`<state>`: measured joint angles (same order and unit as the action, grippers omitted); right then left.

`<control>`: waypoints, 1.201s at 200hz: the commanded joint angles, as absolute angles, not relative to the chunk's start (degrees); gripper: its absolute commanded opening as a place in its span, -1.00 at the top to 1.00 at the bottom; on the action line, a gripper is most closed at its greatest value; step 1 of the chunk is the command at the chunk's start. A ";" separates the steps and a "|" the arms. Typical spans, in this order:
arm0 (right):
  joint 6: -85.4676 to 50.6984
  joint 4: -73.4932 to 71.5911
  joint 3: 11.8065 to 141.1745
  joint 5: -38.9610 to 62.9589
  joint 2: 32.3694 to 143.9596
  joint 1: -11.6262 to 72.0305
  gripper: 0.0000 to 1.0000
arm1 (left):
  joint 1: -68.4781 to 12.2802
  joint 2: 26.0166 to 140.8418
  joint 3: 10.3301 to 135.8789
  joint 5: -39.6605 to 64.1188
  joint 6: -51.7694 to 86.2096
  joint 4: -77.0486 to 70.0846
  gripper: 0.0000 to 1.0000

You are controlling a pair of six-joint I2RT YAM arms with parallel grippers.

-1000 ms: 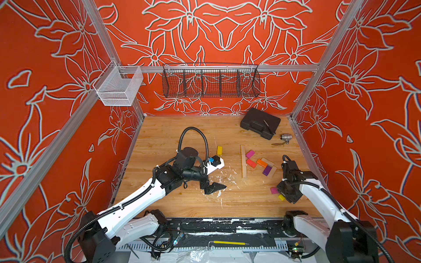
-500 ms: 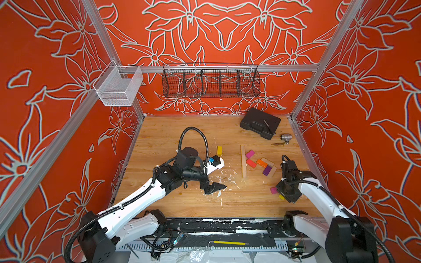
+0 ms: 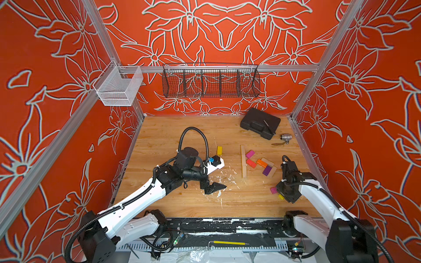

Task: Assemble the letter k with building blocks
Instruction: Pick up the building block from the center of the board.

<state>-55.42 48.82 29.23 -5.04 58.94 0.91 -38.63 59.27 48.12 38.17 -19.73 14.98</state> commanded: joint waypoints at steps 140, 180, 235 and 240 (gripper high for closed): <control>-59.29 48.86 26.37 -5.35 51.00 0.59 0.44 | -38.81 59.92 49.65 38.08 -20.54 15.82 -0.95; -56.28 53.40 33.86 -6.73 49.17 0.62 0.49 | -38.60 59.41 49.77 33.35 -19.23 16.17 -0.95; -48.14 53.79 48.82 -0.66 59.12 5.88 0.55 | -30.83 61.30 51.41 24.28 -10.06 15.85 -0.95; -48.07 53.79 50.34 -0.97 60.17 7.33 0.56 | -29.74 61.55 51.45 23.96 -9.20 15.59 -0.95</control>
